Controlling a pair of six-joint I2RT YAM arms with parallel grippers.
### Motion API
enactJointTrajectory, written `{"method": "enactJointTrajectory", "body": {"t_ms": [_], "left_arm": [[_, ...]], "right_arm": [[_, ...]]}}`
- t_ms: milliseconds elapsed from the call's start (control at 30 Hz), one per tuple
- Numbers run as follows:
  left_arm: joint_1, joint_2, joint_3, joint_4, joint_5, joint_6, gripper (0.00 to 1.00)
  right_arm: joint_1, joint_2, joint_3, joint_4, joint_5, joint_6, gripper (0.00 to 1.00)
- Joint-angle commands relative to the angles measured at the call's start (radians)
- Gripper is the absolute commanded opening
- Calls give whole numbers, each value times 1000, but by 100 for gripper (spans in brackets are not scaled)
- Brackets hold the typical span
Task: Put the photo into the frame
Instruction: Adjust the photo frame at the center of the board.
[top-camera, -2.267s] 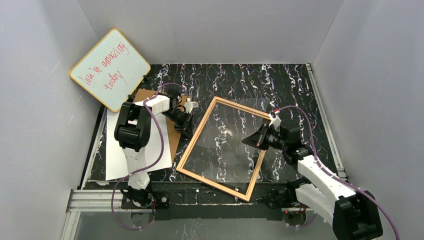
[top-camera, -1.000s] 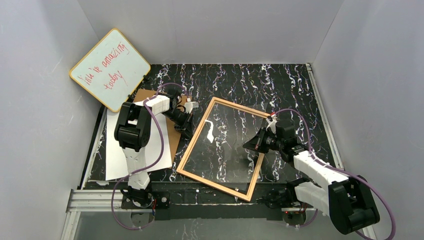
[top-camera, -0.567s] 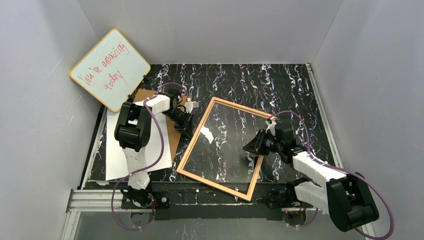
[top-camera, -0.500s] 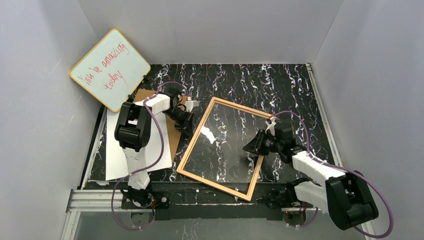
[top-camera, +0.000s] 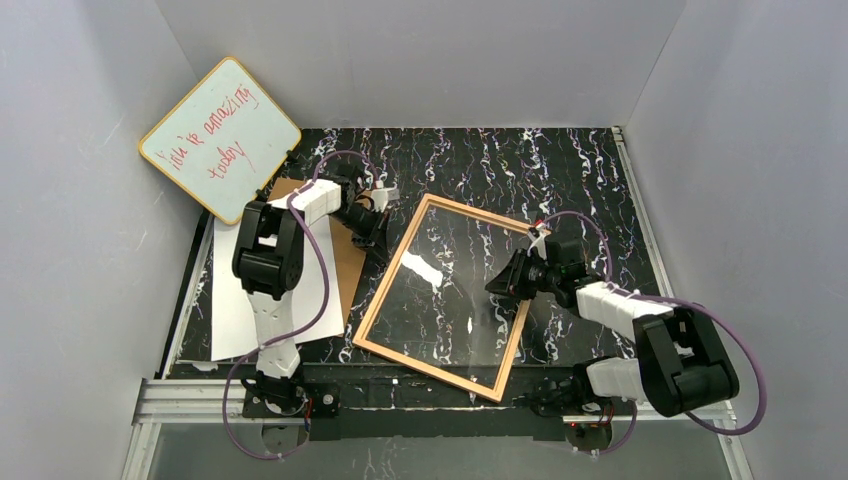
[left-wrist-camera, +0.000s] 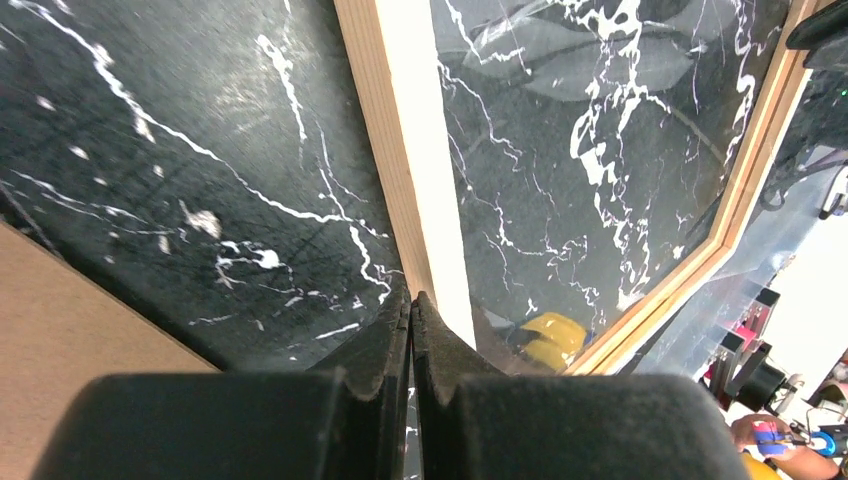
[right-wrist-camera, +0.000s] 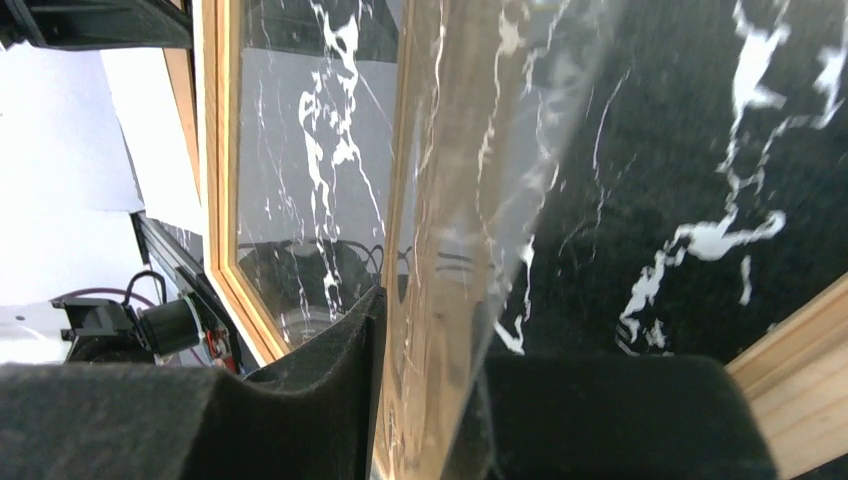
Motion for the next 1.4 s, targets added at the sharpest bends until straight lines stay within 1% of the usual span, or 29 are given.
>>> {"method": "enactJointTrajectory", "body": {"t_ms": [0,133,300,367,767,833,900,1000,1167,1367], "left_arm": [[17,23,60,-20,3,-13,0],[22,35,91,-24,2,-16,0],[28,41,99,-24,3,-15,0],[30,44,99,-24,1,-15,0],[37,86,141,-12,-6,-26,0],[37,82,136,-12,-8,-24,0],[38,75,126,-12,-8,-21,0],[39,57,98,-11,-8,-13,0],[39,37,68,-11,-10,0,0],[40,33,56,-12,-8,4,0]], "right_arm": [[-37,59,95,79,-24,-60,27],[-71,160,157,121,-65,-75,25],[-88,267,203,169,-78,-71,17],[-90,303,219,193,-70,-59,16],[-114,458,350,264,-64,-35,16],[-117,469,370,261,-62,-36,19],[-116,468,390,236,-57,-48,24],[-114,448,417,166,-30,-82,34],[-114,396,431,54,36,-142,45],[-114,364,437,-7,78,-186,49]]}}
